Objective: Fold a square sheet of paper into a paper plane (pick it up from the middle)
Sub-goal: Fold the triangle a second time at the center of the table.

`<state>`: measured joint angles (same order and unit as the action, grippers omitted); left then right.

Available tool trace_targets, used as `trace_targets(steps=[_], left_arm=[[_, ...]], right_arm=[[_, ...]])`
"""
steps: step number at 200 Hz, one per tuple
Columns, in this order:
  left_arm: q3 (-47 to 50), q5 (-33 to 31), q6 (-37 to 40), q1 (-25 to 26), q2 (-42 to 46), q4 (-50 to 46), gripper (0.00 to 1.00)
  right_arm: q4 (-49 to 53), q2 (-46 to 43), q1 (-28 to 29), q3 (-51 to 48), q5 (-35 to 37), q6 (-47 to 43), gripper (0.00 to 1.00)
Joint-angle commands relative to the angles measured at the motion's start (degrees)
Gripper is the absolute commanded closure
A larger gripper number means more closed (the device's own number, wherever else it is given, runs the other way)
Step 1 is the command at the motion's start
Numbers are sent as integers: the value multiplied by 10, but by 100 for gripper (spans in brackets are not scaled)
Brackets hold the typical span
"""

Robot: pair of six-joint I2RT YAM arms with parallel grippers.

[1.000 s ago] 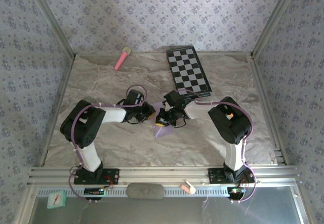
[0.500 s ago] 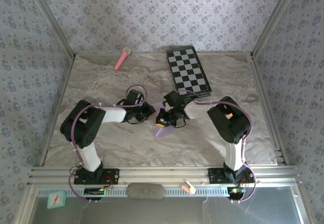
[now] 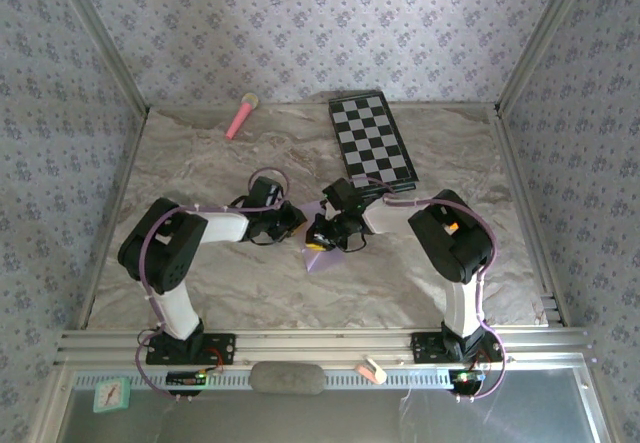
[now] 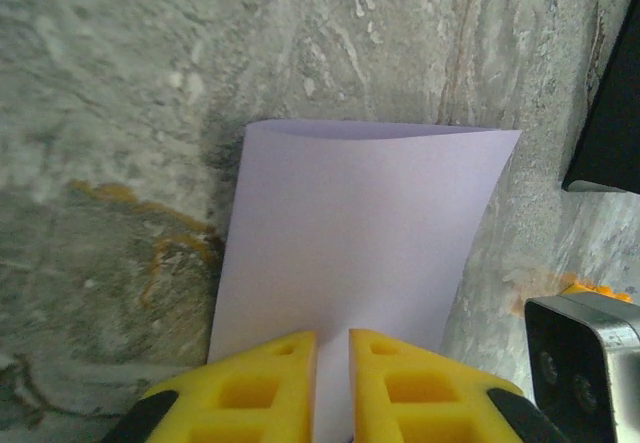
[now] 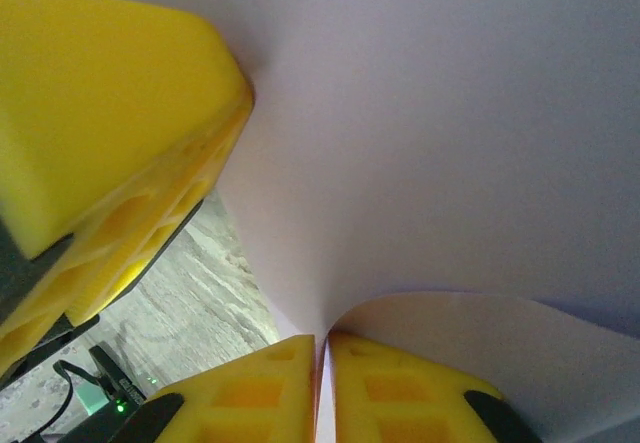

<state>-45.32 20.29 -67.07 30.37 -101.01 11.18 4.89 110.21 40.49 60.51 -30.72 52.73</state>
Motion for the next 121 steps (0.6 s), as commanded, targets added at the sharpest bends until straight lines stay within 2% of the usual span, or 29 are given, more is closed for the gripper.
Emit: trace_targets(steps=[1,32,68,121], left_arm=[[-8,-4,1,-23,40,-32,82],[-18,-23,18,-55,89,-73,79],[-3,-44,28,-78,150,-111,76],[39,-41,18,-71,213,-128,74]], right_arm=[[34,21,-3,7,18,-3,84],[39,26,-4,11,17,-3,78],[43,24,-4,16,15,-7,63],[41,23,-4,14,13,-3,61]])
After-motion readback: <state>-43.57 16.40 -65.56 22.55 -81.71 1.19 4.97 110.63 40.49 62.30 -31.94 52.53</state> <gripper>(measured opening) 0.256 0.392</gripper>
